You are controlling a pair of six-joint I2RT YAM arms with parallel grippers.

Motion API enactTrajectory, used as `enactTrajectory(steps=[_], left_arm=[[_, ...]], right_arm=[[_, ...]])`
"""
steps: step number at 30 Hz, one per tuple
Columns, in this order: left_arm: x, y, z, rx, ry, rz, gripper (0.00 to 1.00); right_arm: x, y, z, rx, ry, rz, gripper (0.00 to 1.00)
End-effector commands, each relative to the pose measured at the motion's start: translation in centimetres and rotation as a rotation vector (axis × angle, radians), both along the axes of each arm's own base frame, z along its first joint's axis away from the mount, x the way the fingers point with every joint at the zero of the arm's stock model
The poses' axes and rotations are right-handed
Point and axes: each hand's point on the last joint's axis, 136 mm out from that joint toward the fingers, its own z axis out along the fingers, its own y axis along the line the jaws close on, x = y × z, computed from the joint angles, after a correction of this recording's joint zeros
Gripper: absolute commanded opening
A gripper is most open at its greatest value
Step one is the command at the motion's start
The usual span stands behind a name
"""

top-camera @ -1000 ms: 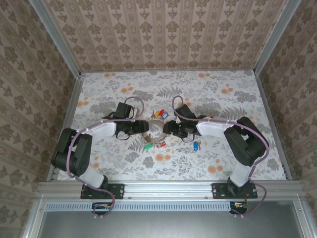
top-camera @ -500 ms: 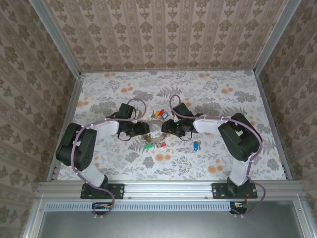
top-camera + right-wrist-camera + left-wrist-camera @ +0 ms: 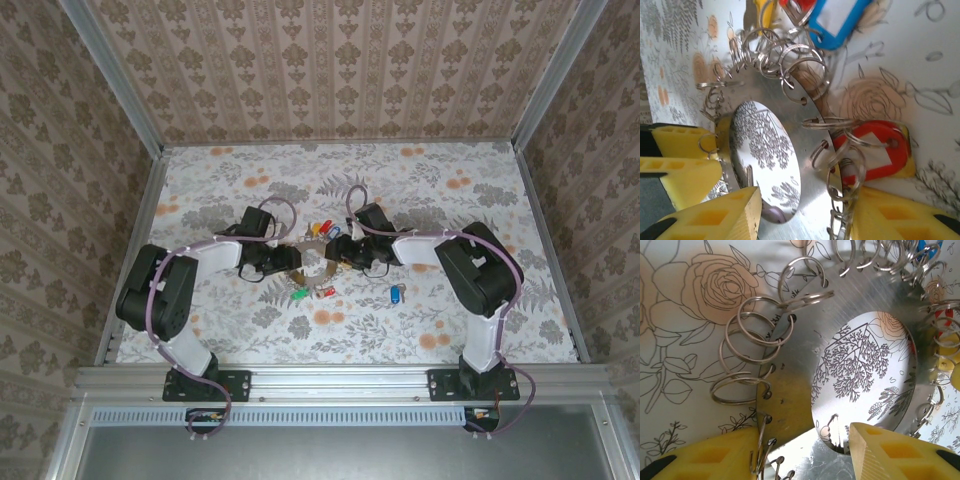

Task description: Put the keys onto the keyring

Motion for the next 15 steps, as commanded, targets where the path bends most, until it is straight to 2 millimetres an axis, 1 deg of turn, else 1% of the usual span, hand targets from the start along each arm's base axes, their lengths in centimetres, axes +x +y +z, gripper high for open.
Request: enactTrajectory(steps=[1, 2, 5, 6, 10, 12, 15], left_arm=[[-0.3, -1.4, -1.0, -0.026, 0.007, -0.066, 0.5], [-0.2, -1.4, -1.0, -0.025, 0.005, -0.065, 0.5], [-0.1, -1.6, -0.9, -0.033, 0.001, -0.063, 0.49], [0.0, -1.6, -0.8, -0.037, 0.0, -0.061, 0.49], [0.2, -1.7, -0.5, -0.044, -0.01, -0.056, 0.49], [0.3, -1.8, -0.2, -0.048, -0.019, -0.057, 0.49], [0.6, -1.9, 0.5, -0.057, -0.038, -0.049, 0.5]], right_arm=[[0.8, 0.8, -1.4, 0.022, -0.037, 0.024, 0.47], [0.8, 0.9, -1.3, 0.034, -0.045, 0.029, 0.45], [0.9, 1.0, -0.9, 0.065, -0.057, 0.039, 0.42], [0.9, 0.9, -0.9, 0.07, -0.058, 0.042, 0.39], [0.9, 0.3, -0.6, 0.094, -0.062, 0.034, 0.34], [1.0, 0.0, 0.0, 0.111, -0.071, 0.027, 0.26], [0.8, -0.1, 0.9, 0.129, -0.078, 0.024, 0.19]])
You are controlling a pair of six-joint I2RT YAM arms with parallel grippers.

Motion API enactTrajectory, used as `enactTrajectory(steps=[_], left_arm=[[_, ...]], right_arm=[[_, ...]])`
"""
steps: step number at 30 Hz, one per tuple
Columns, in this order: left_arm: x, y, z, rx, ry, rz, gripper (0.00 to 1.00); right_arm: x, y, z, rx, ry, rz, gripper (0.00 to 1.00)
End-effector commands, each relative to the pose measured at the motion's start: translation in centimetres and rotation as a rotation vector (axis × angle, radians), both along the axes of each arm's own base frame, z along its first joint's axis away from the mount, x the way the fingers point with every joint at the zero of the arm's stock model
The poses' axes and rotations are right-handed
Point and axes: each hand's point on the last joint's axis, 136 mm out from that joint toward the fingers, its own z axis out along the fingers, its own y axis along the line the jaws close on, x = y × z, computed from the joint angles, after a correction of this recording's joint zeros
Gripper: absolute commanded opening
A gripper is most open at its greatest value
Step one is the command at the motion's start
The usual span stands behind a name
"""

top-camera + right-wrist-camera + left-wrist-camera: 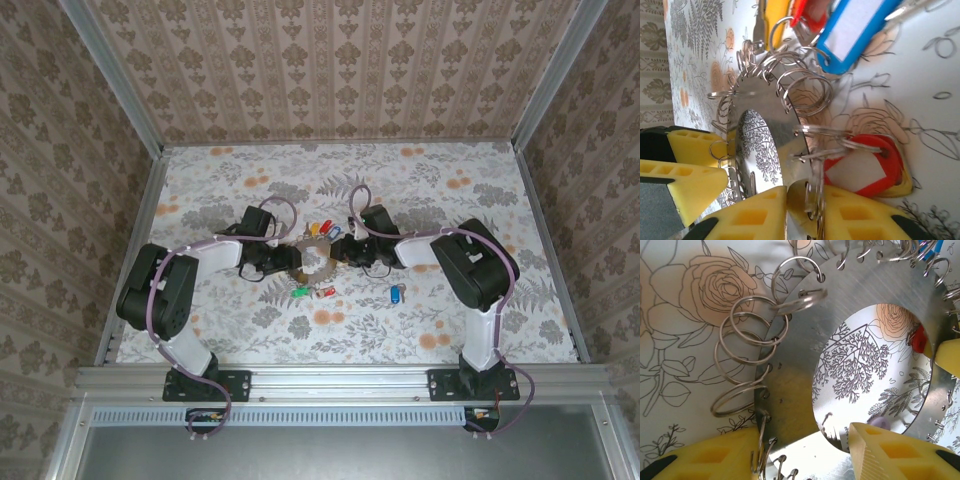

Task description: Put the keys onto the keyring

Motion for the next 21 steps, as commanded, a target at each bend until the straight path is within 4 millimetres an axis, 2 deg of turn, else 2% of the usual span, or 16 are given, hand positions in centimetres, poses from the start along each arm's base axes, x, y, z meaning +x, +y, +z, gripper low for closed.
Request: enactTrajectory(steps=[1, 2, 5, 9, 14, 16, 21], left_arm=[[0.6, -1.8, 0.8, -0.06, -0.047, -0.048, 0.5], [0.7, -1.9, 1.1, -0.062, -0.054, -0.045, 0.51], [1.0, -1.9, 1.8, -0.069, -0.071, -0.037, 0.52], [1.2, -1.9, 2.8, -0.079, -0.091, -0.028, 0.54], [1.4, -1.0, 3.8, -0.044, -0.127, 0.007, 0.61], [1.4, -0.5, 4.3, -0.028, -0.143, 0.029, 0.64], [1.6, 0.4, 5.8, -0.048, -0.172, 0.099, 0.73]], right_arm=[[0.0, 0.1, 1.6, 0.045, -0.039, 0.009, 0.18], [-0.1, 0.1, 1.9, 0.054, -0.045, 0.006, 0.18], [-0.2, 0.1, 2.5, 0.072, -0.048, 0.001, 0.09], [-0.4, -0.2, 3.1, 0.095, -0.052, -0.022, 0.08], [-0.2, -1.4, 3.8, 0.097, -0.055, -0.086, 0.06], [-0.1, -1.9, 4.4, 0.108, -0.065, -0.11, 0.06], [0.2, -3.1, 7.5, 0.181, -0.113, -0.165, 0.05]])
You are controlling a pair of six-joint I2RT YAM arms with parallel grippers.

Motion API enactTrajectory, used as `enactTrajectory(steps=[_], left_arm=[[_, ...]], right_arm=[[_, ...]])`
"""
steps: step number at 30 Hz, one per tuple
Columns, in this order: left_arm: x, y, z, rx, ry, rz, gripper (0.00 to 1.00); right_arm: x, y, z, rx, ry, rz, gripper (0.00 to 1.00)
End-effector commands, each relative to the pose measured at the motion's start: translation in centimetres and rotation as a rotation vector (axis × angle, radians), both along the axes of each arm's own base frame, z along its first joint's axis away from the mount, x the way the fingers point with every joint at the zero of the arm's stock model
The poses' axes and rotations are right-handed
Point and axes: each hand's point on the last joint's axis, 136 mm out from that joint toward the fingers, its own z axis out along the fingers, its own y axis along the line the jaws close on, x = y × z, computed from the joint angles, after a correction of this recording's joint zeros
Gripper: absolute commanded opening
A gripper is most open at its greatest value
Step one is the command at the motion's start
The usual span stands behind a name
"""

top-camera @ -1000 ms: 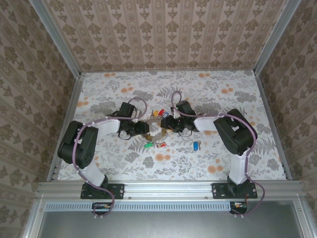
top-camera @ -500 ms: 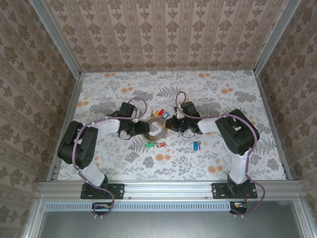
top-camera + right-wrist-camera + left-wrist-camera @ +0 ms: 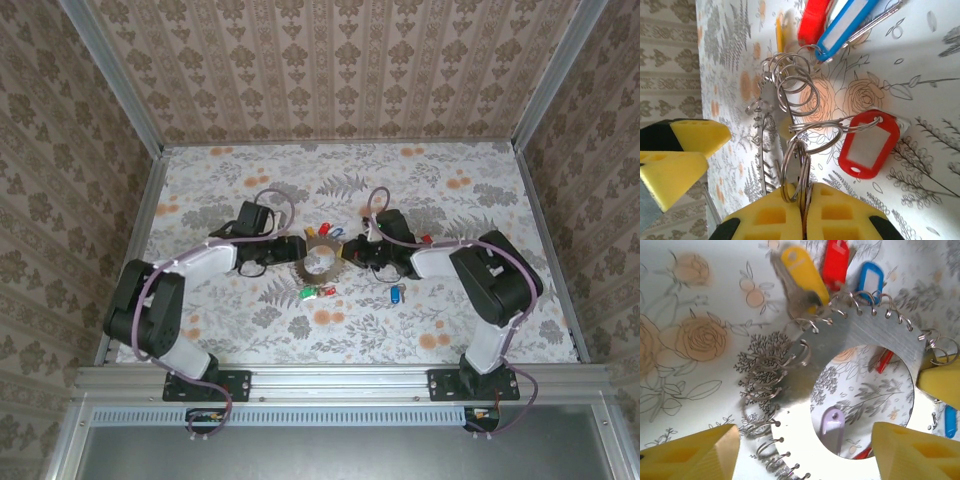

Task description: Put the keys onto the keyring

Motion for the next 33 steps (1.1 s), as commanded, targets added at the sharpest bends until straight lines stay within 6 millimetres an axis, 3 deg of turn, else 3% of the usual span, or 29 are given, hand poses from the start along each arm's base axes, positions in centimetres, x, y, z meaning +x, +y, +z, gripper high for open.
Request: enactTrajectory(steps=[1, 14, 19, 21, 27, 33], left_arm=[[0.4, 0.8, 1.4, -0.029, -0.021, 0.071, 0.75], [1.7, -2.0, 9.0, -0.378, -0.071, 0.081, 0.8], [1.9, -3.1, 10.5, -0.479, -0.068, 0.069, 0.7], [2.2, -3.4, 11.1, -0.514, -0.076, 0.071, 0.66], [1.9, -4.8, 13.1, -0.619, -0.073, 0.032, 0.55], [1.7, -6.1, 15.0, -0.689, -0.093, 0.001, 0.52]], right_arm=[[1.4, -0.6, 4.8, 0.097, -0.108, -0.061, 0.06], [1.0, -2.7, 12.3, 0.197, -0.229, -0.153, 0.06], [0.8, -3.1, 13.9, 0.228, -0.247, -0.183, 0.06], [0.5, -3.5, 15.5, 0.246, -0.28, -0.2, 0.06], [0.4, -4.4, 16.6, 0.259, -0.294, -0.251, 0.07], [0.4, -4.4, 17.7, 0.304, -0.305, -0.264, 0.08]])
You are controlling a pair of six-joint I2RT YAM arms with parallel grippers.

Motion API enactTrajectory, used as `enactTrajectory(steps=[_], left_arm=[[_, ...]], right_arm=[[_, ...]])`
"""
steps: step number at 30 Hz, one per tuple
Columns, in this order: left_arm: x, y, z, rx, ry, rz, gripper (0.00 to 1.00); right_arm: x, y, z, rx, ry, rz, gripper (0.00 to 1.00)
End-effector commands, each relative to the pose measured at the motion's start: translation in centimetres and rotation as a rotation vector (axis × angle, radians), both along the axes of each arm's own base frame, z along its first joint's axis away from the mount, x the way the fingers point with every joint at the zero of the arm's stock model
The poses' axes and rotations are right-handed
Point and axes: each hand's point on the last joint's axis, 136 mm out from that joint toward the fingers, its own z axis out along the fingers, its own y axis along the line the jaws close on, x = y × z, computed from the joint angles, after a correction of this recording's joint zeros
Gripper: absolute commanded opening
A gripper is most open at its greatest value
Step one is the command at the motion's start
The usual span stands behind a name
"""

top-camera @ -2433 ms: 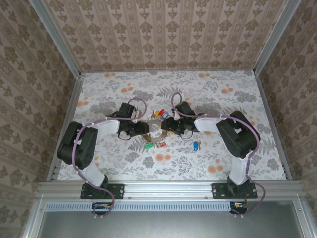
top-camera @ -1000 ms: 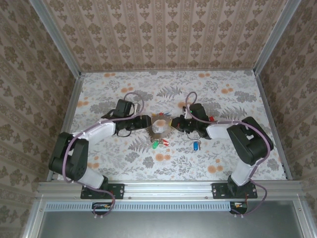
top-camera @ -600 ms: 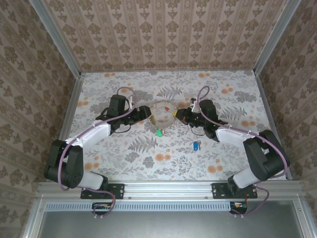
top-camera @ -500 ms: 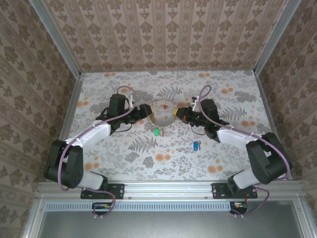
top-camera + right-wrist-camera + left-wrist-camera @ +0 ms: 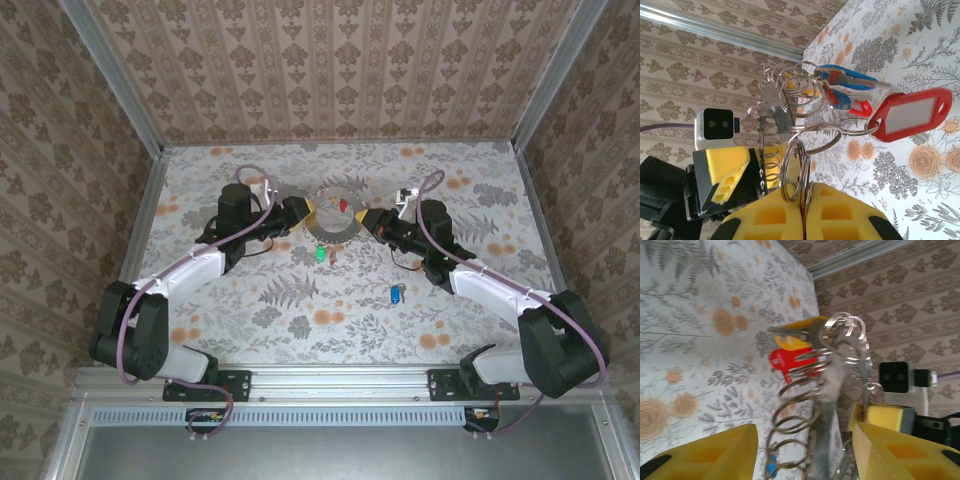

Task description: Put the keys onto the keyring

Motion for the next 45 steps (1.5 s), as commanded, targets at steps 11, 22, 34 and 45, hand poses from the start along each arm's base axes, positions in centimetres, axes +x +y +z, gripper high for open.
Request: enactTrajectory(steps=[11, 22, 34, 45], left_arm=[[0.1, -1.1, 3.0, -0.111, -0.051, -0.008, 0.3], [-0.4, -1.1, 6.3, -0.146, -0.137, -0.041, 0.0], [-1.2, 1.3, 10.9, -0.171, -0.272, -0.089, 0.0], [-5.1, 2.5, 11.3, 0.212, -0.423, -0.354, 0.0]], right_arm=[[0.0, -0.8, 3.2, 0.087, -0.068, -0.049, 0.09], [-1.3, -0.4, 4.3, 0.083, -0.099, 0.005, 0.18], [-3.9, -2.6, 4.8, -0.201, -0.172, 0.017, 0.53], [-5.3, -5.3, 6.7, -0.529, -0.545, -0.007, 0.56]])
